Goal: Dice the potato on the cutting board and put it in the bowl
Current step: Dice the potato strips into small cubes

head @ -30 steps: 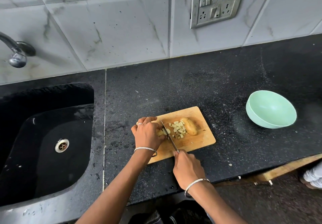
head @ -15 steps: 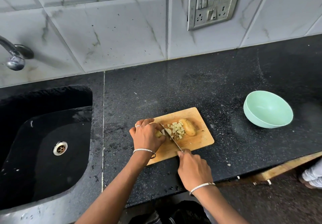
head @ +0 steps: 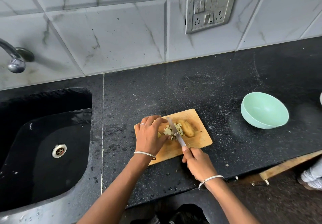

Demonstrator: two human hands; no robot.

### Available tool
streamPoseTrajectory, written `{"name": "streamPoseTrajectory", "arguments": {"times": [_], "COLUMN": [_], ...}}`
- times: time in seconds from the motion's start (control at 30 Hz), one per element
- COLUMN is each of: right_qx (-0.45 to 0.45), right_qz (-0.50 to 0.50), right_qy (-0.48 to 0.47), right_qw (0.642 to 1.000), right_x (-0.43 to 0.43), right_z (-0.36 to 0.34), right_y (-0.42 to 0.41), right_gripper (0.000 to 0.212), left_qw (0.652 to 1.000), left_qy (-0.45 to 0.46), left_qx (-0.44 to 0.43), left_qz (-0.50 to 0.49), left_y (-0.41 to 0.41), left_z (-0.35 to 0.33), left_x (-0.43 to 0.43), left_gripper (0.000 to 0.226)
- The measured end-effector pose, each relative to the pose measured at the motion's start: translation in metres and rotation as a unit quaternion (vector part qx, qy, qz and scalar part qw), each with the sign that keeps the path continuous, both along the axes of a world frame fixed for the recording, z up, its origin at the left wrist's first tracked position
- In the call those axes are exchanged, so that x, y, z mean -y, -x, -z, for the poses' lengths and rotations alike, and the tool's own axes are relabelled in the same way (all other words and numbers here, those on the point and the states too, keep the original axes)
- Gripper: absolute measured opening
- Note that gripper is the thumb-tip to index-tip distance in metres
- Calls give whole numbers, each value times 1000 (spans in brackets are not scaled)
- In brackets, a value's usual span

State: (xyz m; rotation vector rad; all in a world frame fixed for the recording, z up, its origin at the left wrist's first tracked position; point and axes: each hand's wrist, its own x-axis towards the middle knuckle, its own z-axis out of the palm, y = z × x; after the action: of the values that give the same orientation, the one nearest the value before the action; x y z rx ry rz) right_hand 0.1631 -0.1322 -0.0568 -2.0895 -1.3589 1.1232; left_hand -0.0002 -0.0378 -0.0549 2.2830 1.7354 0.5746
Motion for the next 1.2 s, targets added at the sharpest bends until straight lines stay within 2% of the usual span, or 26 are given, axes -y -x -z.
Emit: {"name": "streamPoseTrajectory", "arguments": {"times": [0.07, 0.17, 0.23, 0.37, 0.5, 0.6, 0.67, 0.8, 0.87, 1.0, 1.2], "right_qx": [58, 104, 116, 142, 128, 107, 60, -6, -19, 5, 116], "right_qz": [-34, -59, -70, -84, -52, -35, -11, 26, 30, -1, -47], "right_qy": [-1, 3, -9, -16, -6, 10, 10, -27, -48, -68, -60], "right_qw": [998, 993, 991, 986, 990, 994, 998, 999, 998, 998, 990], "right_x": [-3, -4, -2, 4, 13, 15, 14, 9, 7, 6, 11], "right_z": [-4, -3, -3, -8, -18, -25, -25, -22, -19, -12, 10], "right_y": [-3, -9, -15, -31, -49, -60, -63, -61, -56, -32, 3], "right_gripper": [49, 54, 55, 52, 48, 41, 39, 38, 38, 44, 50], "left_qw": [996, 981, 979, 976, 982, 987, 992, 999, 999, 999, 996], "left_qy": [-36, -85, -91, -69, -29, 5, 11, 4, 2, 27, 73], "left_qx": [-33, -67, -81, -114, -111, -87, -66, 6, 23, 19, 46], "left_qz": [80, 160, 165, 170, 150, 133, 110, 52, 35, -3, -38], "left_y": [-3, -8, -10, -13, -10, -8, -9, -6, 1, 23, 36], "left_z": [-2, 1, 0, -2, -2, -2, -3, -5, -5, 0, 11], "left_x": [-1, -5, -11, -23, -30, -30, -28, -24, -22, -14, 7], "left_gripper": [48, 18, 5, 6, 5, 17, 23, 9, 10, 27, 42]}}
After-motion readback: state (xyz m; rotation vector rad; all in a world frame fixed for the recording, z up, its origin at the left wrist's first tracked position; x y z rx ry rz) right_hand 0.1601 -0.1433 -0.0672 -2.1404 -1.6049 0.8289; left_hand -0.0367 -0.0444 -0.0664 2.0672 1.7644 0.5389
